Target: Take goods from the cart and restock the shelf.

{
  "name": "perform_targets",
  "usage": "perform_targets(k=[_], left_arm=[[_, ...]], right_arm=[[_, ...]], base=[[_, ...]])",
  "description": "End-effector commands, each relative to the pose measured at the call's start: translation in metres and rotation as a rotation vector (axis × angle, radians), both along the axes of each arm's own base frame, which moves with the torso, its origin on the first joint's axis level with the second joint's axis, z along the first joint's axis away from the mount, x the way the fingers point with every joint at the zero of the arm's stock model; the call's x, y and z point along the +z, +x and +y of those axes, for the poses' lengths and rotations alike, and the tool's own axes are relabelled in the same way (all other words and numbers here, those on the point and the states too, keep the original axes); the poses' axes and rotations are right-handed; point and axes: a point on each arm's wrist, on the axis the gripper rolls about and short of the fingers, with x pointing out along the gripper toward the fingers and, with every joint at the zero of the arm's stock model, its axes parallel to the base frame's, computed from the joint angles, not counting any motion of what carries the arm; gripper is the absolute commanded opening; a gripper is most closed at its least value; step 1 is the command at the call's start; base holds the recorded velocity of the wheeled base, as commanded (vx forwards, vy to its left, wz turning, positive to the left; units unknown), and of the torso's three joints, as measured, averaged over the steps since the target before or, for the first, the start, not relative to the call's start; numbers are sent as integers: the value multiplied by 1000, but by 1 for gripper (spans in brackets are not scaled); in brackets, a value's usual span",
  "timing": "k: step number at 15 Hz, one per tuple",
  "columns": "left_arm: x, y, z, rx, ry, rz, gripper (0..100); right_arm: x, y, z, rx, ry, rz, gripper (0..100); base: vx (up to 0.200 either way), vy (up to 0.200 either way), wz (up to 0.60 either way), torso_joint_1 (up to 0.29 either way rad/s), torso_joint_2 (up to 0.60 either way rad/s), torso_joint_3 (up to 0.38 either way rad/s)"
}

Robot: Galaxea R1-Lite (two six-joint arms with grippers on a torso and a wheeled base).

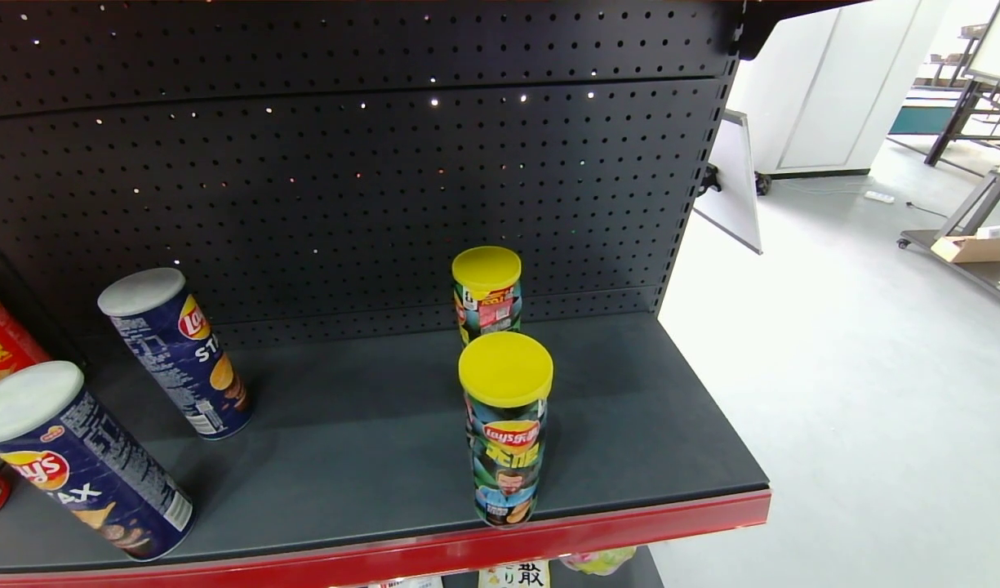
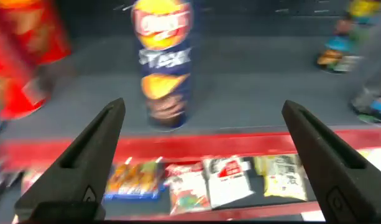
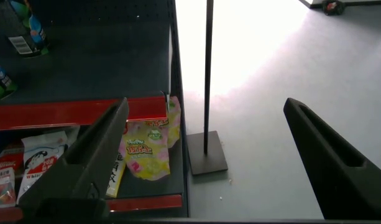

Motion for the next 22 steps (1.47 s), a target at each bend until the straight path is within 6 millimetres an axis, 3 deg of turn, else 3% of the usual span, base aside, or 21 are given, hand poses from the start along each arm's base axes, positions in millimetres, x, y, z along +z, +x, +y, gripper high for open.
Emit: perform_targets(k=[1, 3, 11, 14, 20, 22], left_arm=[[-23, 9, 2, 43, 40, 12, 100], [-24, 9, 3, 105, 51, 34, 100], [-25, 9, 1, 21, 34, 34, 100], [-25, 7, 3, -98, 42, 6, 100], [-26, 2, 3, -43, 46, -62, 100], [-26, 2, 3, -43, 46, -62, 100]], right_arm=[[0, 0, 0, 0, -1, -1, 100], [0, 0, 0, 0, -3, -1, 100], [0, 0, 0, 0, -3, -1, 100], [0, 0, 0, 0, -3, -1, 100], [0, 0, 0, 0, -3, -1, 100], [0, 0, 0, 0, -3, -1, 100]], base=[[0, 0, 0, 0, 0, 0], [0, 0, 0, 0, 0, 0], [0, 0, 0, 0, 0, 0], [0, 0, 0, 0, 0, 0], [0, 0, 0, 0, 0, 0], [0, 0, 600, 2, 2, 0]])
